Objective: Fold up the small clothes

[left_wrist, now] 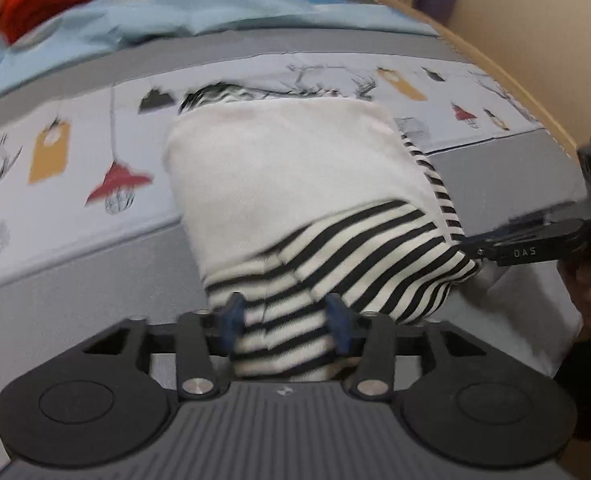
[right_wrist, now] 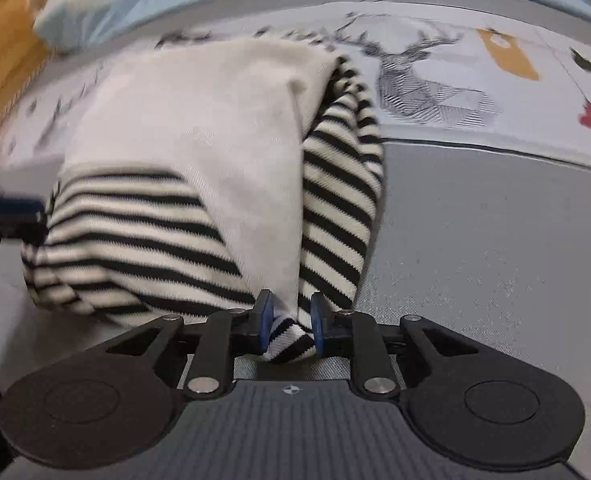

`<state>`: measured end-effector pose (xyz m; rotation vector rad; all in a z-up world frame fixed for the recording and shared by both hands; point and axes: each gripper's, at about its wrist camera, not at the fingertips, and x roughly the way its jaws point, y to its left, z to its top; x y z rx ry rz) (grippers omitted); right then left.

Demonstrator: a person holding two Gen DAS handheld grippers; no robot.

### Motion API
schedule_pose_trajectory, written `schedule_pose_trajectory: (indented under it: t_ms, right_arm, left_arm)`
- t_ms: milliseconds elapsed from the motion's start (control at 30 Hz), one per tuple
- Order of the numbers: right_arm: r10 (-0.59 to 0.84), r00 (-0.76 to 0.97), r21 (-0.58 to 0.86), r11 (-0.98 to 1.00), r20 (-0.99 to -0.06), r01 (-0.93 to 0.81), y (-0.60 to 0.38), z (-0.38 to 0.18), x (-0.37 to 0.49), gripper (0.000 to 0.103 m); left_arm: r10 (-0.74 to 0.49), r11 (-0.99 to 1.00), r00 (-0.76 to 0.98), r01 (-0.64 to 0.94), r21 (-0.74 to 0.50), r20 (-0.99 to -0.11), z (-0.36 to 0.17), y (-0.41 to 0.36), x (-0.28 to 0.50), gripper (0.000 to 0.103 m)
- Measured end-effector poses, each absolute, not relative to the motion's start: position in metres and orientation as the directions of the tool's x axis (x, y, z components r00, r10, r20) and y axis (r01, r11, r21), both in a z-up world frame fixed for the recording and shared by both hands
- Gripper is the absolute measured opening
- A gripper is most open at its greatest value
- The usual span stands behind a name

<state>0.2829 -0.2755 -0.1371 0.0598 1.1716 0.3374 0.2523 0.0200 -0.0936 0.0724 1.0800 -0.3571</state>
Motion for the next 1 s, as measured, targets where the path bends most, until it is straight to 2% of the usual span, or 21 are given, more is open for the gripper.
schedule_pose_trajectory:
  t_ms: [33,67,167,233,367,467,567,700,800,933,1000]
  right_arm:
    - [0.276,0.341,0.219,0.956,-0.899,-0.195,-0.279,-0.140,0.282,0.026]
    - [0.258,0.332,0.209,0.962,-0.907,-0.175,-0.280,-0.141,0.280,0.028]
    - [0.186,0.370,0.149,0.981,-0.910,-0.126,-0.284,-0.124,0.270,0.029]
    - [0.183,0.484,0.151,0.983,-0.856,-0.106,-0.288,-0.087,0.252,0.034]
    - [0.191,0.671,0.154,0.981,-0.717,-0.115,-0.292,-0.023,0.194,0.075]
    - [0.175,0.746,0.121,0.984,-0.643,-0.127,-0.290,-0.003,0.147,0.086]
    - [0.154,0.764,0.128,0.987,-0.627,-0.094,-0.287,0.003,0.114,0.086]
    - [0.159,0.776,0.148,0.985,-0.611,-0.085,-0.277,-0.004,0.075,0.087]
    - [0.158,0.766,0.139,0.986,-0.623,-0.090,-0.271,-0.003,0.054,0.087]
    - [0.147,0.770,0.118,0.989,-0.621,-0.093,-0.263,-0.001,0.042,0.087]
    - [0.143,0.769,0.117,0.989,-0.623,-0.090,-0.259,-0.001,0.041,0.087]
  left_arm:
    - [-0.204,0.951,0.385,0.298,-0.088,-0.900,-0.103,0.018,0.252,0.076]
    - [-0.167,0.960,0.364,0.274,-0.066,-0.916,-0.110,0.018,0.251,0.080]
    - [-0.117,0.976,0.430,0.215,-0.024,-0.895,-0.078,0.018,0.233,0.078]
    - [-0.117,0.982,0.546,0.186,-0.015,-0.830,-0.044,0.016,0.204,0.086]
    - [-0.032,0.995,0.686,0.088,0.038,-0.727,-0.002,0.000,0.145,0.087]
    - [-0.016,0.997,0.755,0.062,0.047,-0.656,0.012,-0.016,0.102,0.087]
    - [0.009,0.999,0.776,0.025,0.044,-0.631,0.013,-0.025,0.067,0.096]
    - [-0.008,1.000,0.753,0.005,-0.006,-0.658,0.004,-0.034,0.046,0.096]
    - [0.036,0.999,0.724,-0.049,0.001,-0.689,0.003,-0.037,0.037,0.096]
    - [0.024,0.999,0.755,-0.042,-0.012,-0.655,-0.002,-0.036,0.019,0.096]
    - [0.015,0.998,0.705,-0.059,-0.038,-0.709,-0.009,-0.033,0.026,0.096]
